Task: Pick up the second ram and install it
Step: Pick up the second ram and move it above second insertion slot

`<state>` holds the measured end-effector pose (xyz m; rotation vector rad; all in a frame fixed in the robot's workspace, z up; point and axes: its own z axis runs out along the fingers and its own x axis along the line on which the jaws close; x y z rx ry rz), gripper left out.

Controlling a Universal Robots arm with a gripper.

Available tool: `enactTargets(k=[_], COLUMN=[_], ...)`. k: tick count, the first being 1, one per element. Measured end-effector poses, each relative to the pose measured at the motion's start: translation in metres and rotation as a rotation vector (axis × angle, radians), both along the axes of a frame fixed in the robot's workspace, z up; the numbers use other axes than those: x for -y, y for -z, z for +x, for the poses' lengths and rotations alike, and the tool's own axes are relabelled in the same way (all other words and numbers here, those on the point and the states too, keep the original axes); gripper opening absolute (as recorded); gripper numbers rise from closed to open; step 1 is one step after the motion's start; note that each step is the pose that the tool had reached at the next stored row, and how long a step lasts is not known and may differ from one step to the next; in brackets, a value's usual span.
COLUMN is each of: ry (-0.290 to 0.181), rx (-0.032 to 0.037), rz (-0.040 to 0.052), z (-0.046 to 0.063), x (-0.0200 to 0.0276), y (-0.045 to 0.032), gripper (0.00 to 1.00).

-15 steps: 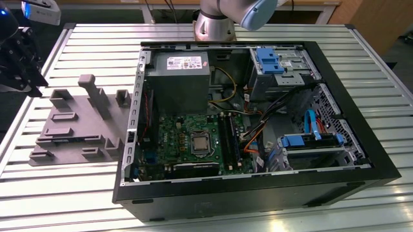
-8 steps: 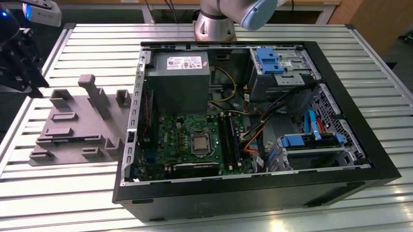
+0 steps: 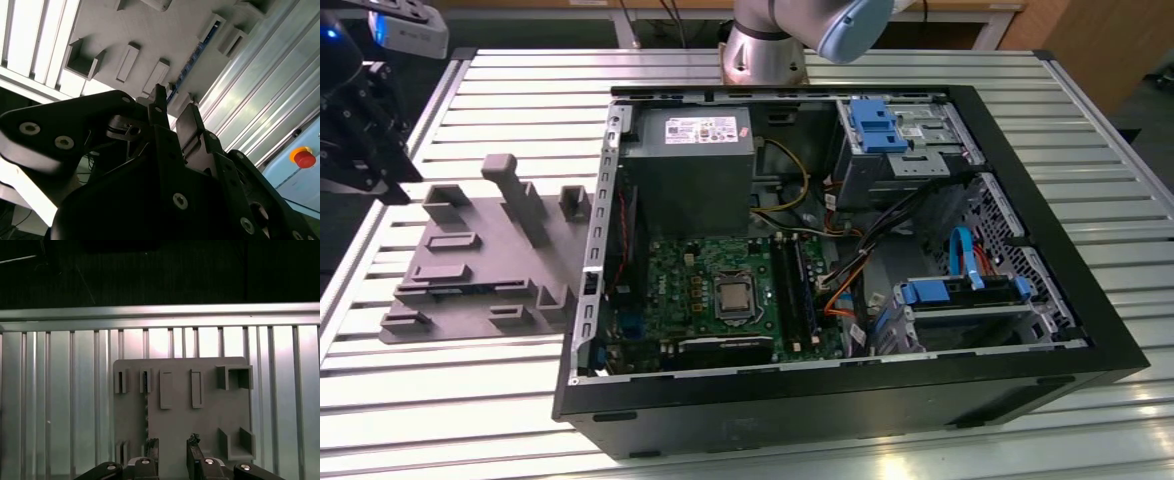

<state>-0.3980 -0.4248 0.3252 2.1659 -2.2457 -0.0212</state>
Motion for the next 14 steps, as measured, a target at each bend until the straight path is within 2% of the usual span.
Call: enactTargets(k=[14], ry=[0.01], rx=[0.0004], rz=[0.0016], z=[-0.005], x=[0.0022], y=[0.0145], gripper=[0.36])
